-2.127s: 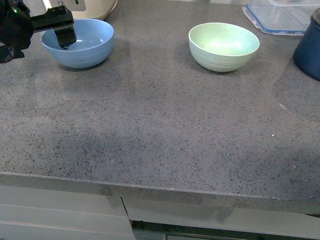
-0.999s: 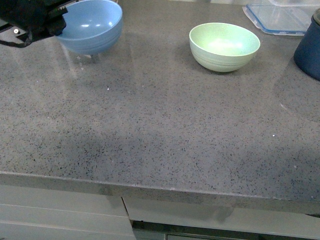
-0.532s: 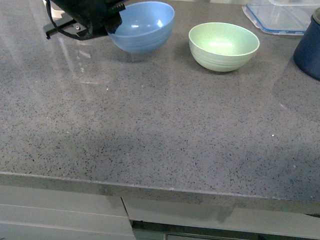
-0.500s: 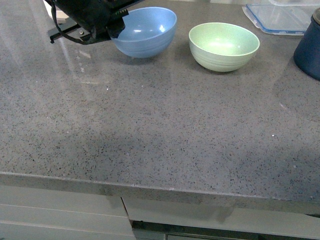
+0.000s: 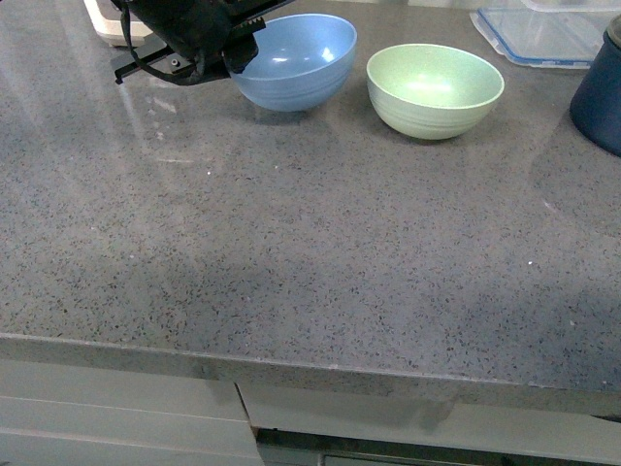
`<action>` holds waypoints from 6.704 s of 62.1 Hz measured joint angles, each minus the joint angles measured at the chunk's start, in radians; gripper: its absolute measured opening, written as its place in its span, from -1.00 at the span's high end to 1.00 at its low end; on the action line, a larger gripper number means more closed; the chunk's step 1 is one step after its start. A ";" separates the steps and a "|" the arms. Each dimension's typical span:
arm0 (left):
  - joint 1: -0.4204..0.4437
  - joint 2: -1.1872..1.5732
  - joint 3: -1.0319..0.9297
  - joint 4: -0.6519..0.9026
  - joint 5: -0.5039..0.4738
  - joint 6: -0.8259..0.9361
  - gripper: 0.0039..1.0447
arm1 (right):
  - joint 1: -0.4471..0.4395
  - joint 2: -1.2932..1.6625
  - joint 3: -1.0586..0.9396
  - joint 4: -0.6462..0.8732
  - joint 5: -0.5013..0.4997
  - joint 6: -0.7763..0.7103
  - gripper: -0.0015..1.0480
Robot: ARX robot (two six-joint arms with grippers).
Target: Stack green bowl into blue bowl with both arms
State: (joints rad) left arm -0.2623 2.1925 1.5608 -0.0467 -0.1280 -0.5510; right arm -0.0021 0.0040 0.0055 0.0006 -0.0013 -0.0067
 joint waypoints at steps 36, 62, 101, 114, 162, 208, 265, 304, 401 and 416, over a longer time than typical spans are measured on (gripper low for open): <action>-0.003 0.022 0.020 -0.032 -0.036 0.003 0.51 | 0.000 0.000 0.000 0.000 0.000 0.000 -0.81; -0.015 -0.060 -0.070 0.063 -0.093 0.037 -0.89 | 0.000 0.000 0.000 0.000 0.000 0.000 -0.81; -0.095 -0.870 -0.884 0.246 -0.435 0.182 -0.88 | 0.000 0.000 0.000 0.000 0.000 0.000 -0.81; -0.169 -1.161 -1.095 0.123 -0.607 0.125 -0.88 | 0.000 0.000 0.000 0.000 0.000 0.000 -0.81; 0.105 -1.589 -1.489 0.573 -0.024 0.540 0.93 | 0.000 0.000 0.000 0.000 0.000 0.000 -0.81; 0.260 -1.917 -1.540 0.327 0.126 0.544 0.93 | 0.000 0.000 0.000 0.000 0.000 0.000 -0.81; 0.260 -2.189 -1.540 0.047 0.126 0.543 0.24 | -0.021 0.032 0.025 -0.063 -0.097 0.028 -0.81; 0.260 -2.189 -1.540 0.047 0.127 0.546 -0.88 | 0.280 1.398 0.800 0.057 -0.117 0.265 -0.81; 0.260 -2.189 -1.540 0.047 0.127 0.546 -0.88 | 0.139 1.995 1.178 0.157 -0.006 0.018 -0.81; 0.260 -2.189 -1.540 0.047 0.127 0.546 -0.88 | 0.143 2.052 1.234 0.128 -0.008 0.002 -0.81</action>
State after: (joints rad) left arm -0.0025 0.0040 0.0212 0.0006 -0.0010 -0.0051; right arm 0.1406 2.0563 1.2396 0.1284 -0.0097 -0.0048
